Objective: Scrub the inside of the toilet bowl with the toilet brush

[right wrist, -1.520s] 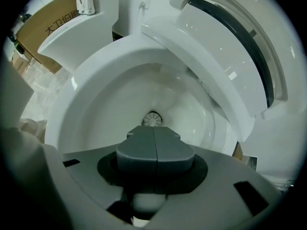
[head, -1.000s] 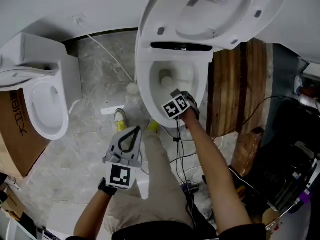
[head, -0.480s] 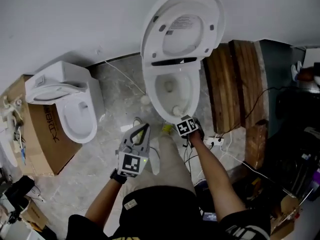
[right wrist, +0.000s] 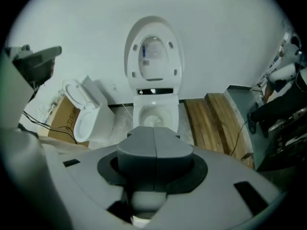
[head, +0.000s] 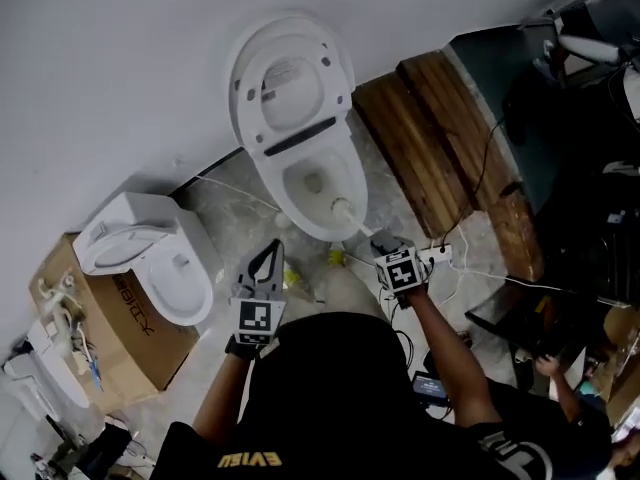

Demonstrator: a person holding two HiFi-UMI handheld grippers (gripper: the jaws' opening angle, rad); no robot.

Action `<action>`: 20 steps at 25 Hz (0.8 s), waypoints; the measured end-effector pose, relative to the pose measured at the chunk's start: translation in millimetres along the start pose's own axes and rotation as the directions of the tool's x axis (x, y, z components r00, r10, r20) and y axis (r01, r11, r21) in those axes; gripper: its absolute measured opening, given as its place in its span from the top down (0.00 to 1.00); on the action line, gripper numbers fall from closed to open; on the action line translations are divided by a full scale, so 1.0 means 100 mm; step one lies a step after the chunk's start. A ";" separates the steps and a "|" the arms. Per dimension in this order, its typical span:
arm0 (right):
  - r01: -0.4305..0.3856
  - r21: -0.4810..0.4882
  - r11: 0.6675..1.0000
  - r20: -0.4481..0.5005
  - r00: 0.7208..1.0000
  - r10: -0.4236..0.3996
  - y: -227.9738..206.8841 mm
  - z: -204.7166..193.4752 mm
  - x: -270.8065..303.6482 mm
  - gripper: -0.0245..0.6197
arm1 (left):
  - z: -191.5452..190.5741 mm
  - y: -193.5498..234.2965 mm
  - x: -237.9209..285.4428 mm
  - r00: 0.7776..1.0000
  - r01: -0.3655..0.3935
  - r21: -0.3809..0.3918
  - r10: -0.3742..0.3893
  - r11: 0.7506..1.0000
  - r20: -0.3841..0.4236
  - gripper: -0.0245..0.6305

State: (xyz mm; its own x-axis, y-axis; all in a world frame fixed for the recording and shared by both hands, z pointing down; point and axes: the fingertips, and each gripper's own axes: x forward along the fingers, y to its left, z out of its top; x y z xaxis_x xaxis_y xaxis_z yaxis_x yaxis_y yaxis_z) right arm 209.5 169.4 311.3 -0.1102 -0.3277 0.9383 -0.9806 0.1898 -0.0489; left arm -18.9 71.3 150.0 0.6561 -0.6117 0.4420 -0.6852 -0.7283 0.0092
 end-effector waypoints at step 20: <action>-0.021 0.184 0.983 0.280 0.959 -0.032 0.13 0.30 -1.30 0.71 | 0.72 -0.02 0.24 0.989 0.095 0.206 -0.115 0.974 0.089 0.93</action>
State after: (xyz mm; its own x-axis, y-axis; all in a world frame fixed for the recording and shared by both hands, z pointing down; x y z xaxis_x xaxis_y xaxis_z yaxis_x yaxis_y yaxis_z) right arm 205.9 186.7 178.3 -0.1197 -0.5799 0.8059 -0.9912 0.0229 -0.1308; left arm 21.1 35.3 96.3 0.7561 -0.5487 0.3568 -0.5397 -0.8311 -0.1342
